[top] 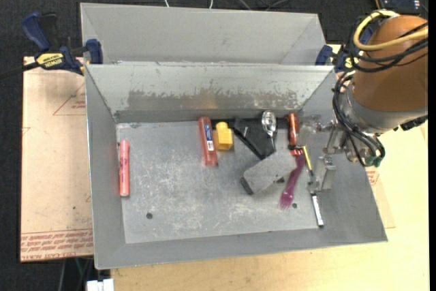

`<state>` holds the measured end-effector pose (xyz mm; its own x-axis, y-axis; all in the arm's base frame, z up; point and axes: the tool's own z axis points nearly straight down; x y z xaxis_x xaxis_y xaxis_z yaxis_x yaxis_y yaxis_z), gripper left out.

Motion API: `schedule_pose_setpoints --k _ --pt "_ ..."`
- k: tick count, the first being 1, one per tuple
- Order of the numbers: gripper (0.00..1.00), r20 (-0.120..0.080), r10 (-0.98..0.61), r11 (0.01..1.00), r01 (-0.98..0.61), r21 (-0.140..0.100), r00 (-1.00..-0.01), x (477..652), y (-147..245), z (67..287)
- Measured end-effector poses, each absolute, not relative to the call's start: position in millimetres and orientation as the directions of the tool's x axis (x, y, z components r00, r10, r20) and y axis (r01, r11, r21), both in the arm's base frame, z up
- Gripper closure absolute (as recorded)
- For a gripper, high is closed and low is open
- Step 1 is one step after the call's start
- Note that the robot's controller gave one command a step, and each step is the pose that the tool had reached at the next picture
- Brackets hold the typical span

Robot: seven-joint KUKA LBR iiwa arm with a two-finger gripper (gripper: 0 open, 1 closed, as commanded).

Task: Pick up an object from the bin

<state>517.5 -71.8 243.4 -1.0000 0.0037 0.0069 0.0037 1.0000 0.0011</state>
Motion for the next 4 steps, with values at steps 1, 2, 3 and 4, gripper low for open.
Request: schedule_pose_setpoints --k 1,2,3,4 --pt "0.0 -0.001 0.0 1.0 0.0 0.0 -1.0 519.0 -71 248" --pt "0.0 -0.003 -0.258 0.966 -0.258 0.0 -0.966 553.2 -62 146" --pt "0.0 -0.007 -0.516 0.856 -0.516 -0.004 -0.856 554.3 -46 151" --pt "0.0 -0.002 -0.584 0.812 -0.584 0.002 -0.812 555.2 -36 133"
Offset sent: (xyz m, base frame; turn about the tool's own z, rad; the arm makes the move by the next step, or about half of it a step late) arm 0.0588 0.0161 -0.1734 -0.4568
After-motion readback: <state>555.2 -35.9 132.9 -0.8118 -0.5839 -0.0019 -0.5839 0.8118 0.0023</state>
